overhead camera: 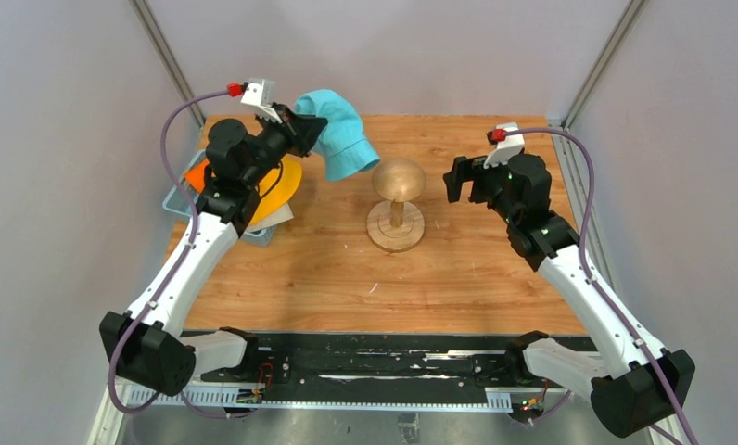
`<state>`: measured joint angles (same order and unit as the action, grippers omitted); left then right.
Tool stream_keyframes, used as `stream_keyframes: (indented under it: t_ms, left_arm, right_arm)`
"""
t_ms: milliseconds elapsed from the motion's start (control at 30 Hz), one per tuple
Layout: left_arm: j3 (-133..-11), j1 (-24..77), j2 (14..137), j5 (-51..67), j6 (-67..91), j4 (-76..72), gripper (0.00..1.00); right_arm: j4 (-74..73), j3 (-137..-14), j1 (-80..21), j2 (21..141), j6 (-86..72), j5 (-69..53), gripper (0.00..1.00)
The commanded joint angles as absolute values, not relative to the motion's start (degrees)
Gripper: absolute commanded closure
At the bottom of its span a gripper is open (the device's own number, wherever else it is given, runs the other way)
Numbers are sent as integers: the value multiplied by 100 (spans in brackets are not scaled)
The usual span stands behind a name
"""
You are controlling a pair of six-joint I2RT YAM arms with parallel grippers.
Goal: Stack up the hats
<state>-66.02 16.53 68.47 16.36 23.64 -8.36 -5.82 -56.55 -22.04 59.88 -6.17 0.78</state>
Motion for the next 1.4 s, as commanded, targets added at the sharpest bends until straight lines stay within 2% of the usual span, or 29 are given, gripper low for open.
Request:
stream_keyframes:
  t_ms: [0, 267, 600, 733, 1067, 1367]
  left_arm:
    - [-7164, 1929, 7153, 2335, 2474, -1747, 100]
    - [-7900, 2473, 8071, 2891, 2591, -2204, 100]
    - [-8494, 2991, 9195, 3479, 2583, -2206, 100]
    - [-8482, 3019, 9231, 3535, 2648, -2180, 100]
    - [-8345, 3032, 8858, 3115, 2037, -787, 100]
    - [-7519, 3107, 8287, 2842, 1892, -560, 100]
  right_arm:
    - [-465, -5634, -2277, 5828, -543, 371, 1]
    - [-524, -5616, -2189, 5743, -519, 732, 1]
    - [-590, -5370, -1534, 5394, -647, 773, 1]
    - [-606, -5318, -1309, 5353, -737, 605, 1]
    - [-589, -5290, -1235, 5420, -789, 460, 1]
    - [-556, -5308, -1235, 5516, -868, 281, 1]
